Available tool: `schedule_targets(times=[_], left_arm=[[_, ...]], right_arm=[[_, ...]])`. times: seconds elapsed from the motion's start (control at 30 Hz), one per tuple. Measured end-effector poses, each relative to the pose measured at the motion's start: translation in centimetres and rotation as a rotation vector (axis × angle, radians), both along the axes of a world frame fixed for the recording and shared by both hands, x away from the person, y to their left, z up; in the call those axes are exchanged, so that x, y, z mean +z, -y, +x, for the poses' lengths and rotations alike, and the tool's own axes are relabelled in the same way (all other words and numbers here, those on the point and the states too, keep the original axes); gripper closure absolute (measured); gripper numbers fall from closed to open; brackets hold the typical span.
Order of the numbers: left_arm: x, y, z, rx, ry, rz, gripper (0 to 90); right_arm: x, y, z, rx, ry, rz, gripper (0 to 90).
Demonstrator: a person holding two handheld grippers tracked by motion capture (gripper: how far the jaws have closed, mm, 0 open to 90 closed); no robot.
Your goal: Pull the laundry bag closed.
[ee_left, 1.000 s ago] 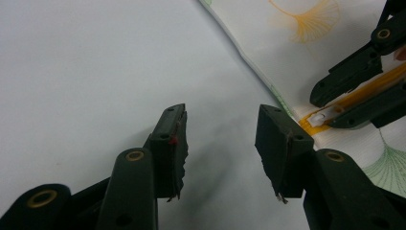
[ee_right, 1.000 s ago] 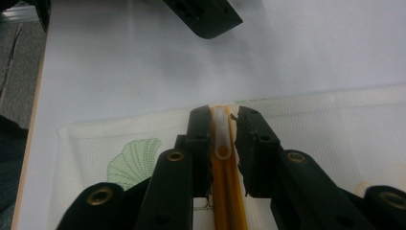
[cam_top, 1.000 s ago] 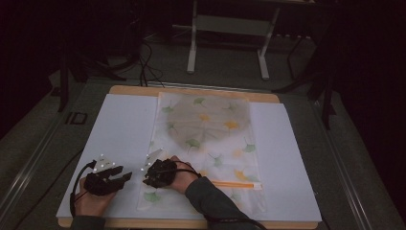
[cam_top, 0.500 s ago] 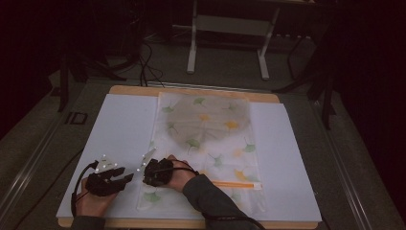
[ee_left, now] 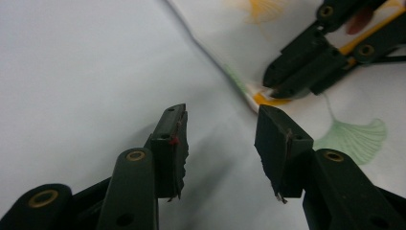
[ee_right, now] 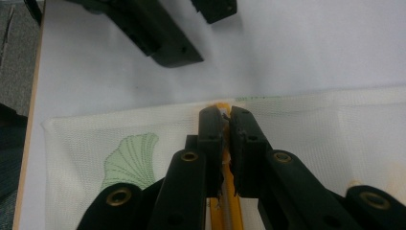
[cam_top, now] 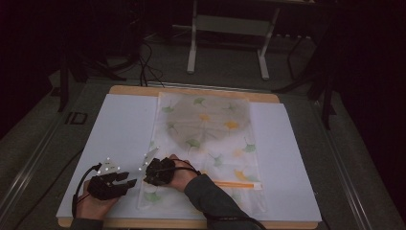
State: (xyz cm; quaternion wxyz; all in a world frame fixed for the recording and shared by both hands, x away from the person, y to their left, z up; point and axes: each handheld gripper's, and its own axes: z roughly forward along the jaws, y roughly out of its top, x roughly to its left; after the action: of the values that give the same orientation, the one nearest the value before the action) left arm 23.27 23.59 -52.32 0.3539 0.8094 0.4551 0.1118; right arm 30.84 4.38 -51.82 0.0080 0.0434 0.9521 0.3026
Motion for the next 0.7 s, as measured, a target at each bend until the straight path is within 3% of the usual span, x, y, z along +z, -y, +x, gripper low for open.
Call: schedule_targets(times=[0.5, 0.57, 0.7], left_arm=[[0.4, 0.9, -0.1, -0.043, -0.029, -0.053, 56.6], [0.1, 1.5, 0.1, -0.072, -0.065, -0.063, 57.1], [-0.4, 2.2, 0.5, -0.071, -0.098, -0.071, 57.4]], right_arm=[[0.1, 0.3, -0.3, -0.012, 0.014, 0.011, 84.2], [0.1, 0.4, -0.3, -0.017, 0.017, 0.014, 84.2], [0.3, 0.6, -0.2, -0.018, 0.02, 0.015, 84.2]])
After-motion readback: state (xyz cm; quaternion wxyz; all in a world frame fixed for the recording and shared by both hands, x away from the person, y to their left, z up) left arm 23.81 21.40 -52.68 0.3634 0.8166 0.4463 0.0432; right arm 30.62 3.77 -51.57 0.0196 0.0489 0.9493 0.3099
